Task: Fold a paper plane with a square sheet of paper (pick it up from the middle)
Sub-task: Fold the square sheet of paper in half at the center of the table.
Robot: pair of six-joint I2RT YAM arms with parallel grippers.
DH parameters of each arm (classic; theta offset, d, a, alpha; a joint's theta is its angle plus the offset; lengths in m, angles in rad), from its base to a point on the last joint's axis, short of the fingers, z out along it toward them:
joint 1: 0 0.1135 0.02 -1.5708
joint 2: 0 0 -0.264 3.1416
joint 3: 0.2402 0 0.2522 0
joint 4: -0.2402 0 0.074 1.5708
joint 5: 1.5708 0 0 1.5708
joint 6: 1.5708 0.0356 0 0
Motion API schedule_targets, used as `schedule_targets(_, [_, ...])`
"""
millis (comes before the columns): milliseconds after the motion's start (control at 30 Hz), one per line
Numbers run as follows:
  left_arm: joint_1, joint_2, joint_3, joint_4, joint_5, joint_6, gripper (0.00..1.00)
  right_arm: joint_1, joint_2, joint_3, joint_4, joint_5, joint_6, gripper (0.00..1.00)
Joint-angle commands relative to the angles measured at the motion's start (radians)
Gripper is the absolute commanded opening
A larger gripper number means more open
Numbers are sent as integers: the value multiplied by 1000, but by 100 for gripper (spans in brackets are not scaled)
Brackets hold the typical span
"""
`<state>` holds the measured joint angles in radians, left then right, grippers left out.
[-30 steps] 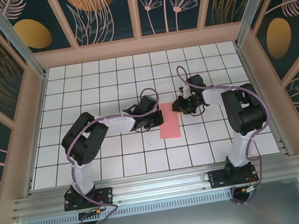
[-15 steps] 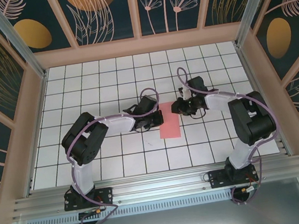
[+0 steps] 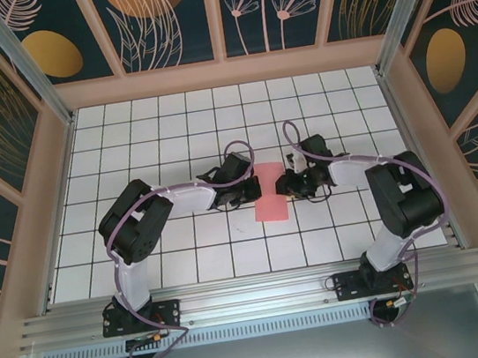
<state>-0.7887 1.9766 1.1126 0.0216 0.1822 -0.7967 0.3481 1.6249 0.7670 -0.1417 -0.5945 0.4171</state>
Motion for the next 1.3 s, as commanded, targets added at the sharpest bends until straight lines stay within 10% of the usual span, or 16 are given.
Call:
schedule_targets(0, [-8, 31, -35, -124, -7, 11, 0, 15, -83, -22, -41, -13, -14, 26])
schedule_targets(1267, [-9, 38, -34, -116, -3, 15, 0, 139, -206, -220, 43, 70, 130, 26])
